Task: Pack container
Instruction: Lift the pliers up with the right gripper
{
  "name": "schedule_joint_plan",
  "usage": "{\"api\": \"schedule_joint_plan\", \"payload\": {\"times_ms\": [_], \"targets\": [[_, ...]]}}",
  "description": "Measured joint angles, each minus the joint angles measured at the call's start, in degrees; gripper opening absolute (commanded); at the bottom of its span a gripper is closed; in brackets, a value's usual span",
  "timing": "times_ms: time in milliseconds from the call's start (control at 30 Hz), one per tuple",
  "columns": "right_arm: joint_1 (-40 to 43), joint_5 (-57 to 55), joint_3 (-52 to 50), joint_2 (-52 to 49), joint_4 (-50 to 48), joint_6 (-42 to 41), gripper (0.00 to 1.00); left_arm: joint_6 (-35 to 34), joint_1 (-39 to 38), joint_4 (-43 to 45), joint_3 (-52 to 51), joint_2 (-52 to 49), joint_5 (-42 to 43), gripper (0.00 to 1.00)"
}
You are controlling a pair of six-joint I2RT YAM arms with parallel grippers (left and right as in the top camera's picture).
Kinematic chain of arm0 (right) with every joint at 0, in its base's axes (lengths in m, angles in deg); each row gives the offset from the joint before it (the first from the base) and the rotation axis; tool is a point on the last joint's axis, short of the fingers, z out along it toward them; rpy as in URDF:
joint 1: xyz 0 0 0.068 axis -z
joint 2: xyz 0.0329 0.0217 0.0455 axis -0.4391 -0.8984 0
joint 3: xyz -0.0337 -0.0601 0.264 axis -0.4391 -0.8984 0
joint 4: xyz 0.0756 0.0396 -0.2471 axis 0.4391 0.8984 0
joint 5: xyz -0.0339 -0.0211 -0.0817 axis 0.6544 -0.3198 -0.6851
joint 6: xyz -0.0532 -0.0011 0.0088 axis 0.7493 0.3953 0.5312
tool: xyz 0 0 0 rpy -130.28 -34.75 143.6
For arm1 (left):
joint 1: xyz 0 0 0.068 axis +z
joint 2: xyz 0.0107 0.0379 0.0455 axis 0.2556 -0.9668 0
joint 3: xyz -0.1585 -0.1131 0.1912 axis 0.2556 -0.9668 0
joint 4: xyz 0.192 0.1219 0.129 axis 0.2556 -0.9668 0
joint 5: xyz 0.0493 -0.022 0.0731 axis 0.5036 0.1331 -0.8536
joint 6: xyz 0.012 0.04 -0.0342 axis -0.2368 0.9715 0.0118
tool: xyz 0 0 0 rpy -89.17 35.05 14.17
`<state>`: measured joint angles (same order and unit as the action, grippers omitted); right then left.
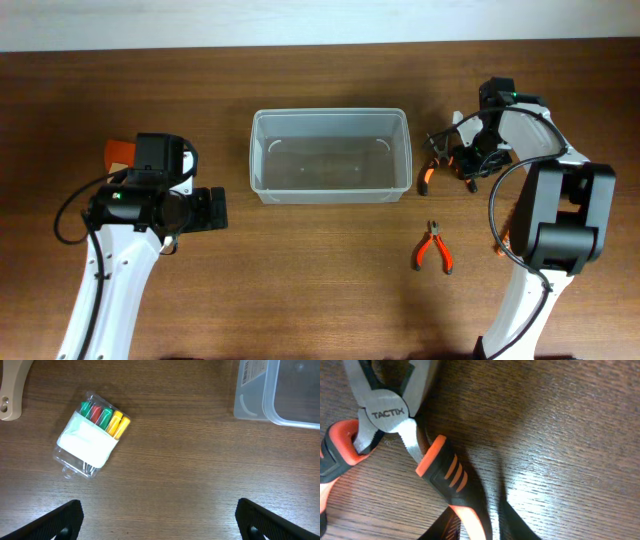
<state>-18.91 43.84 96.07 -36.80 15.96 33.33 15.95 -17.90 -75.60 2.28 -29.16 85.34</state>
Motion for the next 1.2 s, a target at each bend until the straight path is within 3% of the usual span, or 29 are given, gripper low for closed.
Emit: {"api": "schedule_joint_plan", "payload": {"times_ms": [467, 1200], "targets": [[0.0, 0.13, 0.15, 0.0, 0.42, -0.7, 0.04, 0.02, 0.0, 0.0, 0.0, 0.0, 0.0, 0.99], [-0.02, -1.14, 4.55, 1.84, 3.98, -5.77, 0.04, 0.02, 0.0, 0.02, 0.0, 0.0, -0.02, 0.99]]}}
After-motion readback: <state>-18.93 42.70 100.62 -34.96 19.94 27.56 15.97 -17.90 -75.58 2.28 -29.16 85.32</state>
